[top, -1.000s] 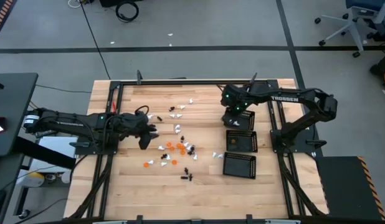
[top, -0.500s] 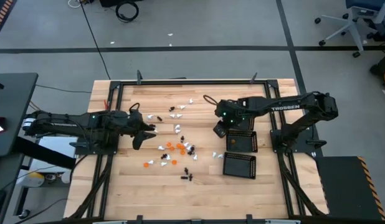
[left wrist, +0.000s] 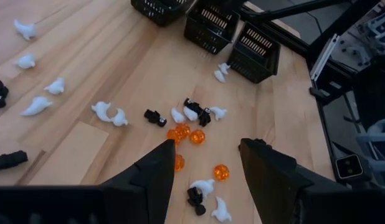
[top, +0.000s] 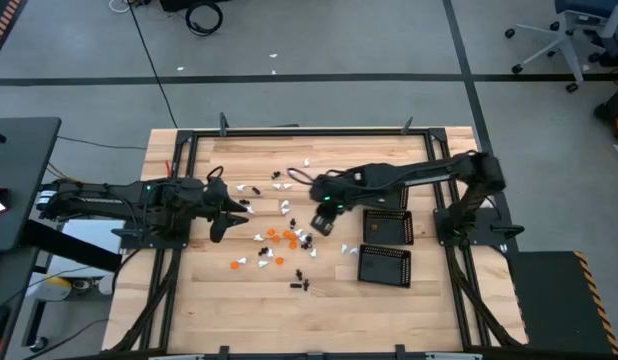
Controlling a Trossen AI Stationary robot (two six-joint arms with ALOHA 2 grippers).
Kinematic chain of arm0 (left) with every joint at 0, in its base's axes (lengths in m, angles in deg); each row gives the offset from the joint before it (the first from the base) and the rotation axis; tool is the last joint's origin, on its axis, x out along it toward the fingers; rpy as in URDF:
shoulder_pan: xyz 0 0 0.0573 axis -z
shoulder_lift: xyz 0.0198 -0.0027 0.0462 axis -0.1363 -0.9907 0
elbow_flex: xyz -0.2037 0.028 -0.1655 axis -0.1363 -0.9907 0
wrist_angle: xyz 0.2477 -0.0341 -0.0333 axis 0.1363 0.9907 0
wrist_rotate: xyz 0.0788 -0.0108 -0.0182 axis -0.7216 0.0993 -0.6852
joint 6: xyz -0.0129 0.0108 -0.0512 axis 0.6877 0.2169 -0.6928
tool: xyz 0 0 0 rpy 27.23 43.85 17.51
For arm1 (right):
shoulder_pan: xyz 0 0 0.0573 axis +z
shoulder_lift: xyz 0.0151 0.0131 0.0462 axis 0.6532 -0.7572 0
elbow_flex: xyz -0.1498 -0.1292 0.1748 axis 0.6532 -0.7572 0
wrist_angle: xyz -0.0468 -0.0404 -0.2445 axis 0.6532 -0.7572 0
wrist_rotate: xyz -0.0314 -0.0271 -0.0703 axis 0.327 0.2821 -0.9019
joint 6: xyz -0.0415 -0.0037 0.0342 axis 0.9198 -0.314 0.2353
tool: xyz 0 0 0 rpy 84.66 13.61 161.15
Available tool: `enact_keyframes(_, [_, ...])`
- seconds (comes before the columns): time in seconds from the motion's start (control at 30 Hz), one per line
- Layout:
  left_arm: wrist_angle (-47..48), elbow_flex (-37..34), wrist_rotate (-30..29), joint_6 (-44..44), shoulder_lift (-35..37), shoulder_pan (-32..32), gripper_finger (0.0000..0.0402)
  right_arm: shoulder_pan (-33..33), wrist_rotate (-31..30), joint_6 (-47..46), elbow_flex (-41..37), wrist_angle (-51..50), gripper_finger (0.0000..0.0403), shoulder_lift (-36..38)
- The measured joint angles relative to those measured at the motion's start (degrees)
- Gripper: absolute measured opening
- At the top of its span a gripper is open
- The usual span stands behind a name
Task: Sort Halloween decoration
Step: Put the white ghost toy into the top black bin
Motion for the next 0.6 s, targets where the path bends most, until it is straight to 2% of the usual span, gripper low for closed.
enact_keyframes(0.23, [5.02, 0.0, 0.04, -1.83, -0.02, 0.0, 0.0192, 2.97, 0.04, 7.97, 9.45, 3.62, 0.0118, -8.48])
enact_keyframes(0.43, [8.12, 0.0, 1.97, -3.37, -0.02, 0.0, 0.0192, 4.82, 3.1, 7.1, 9.69, 5.52, 0.0127, -11.71])
enact_keyframes(0.6, [8.69, 0.0, 2.51, -3.37, -0.02, 0.0, 0.0192, 6.38, 5.45, 7.03, 9.65, 5.82, 0.0156, -12.31])
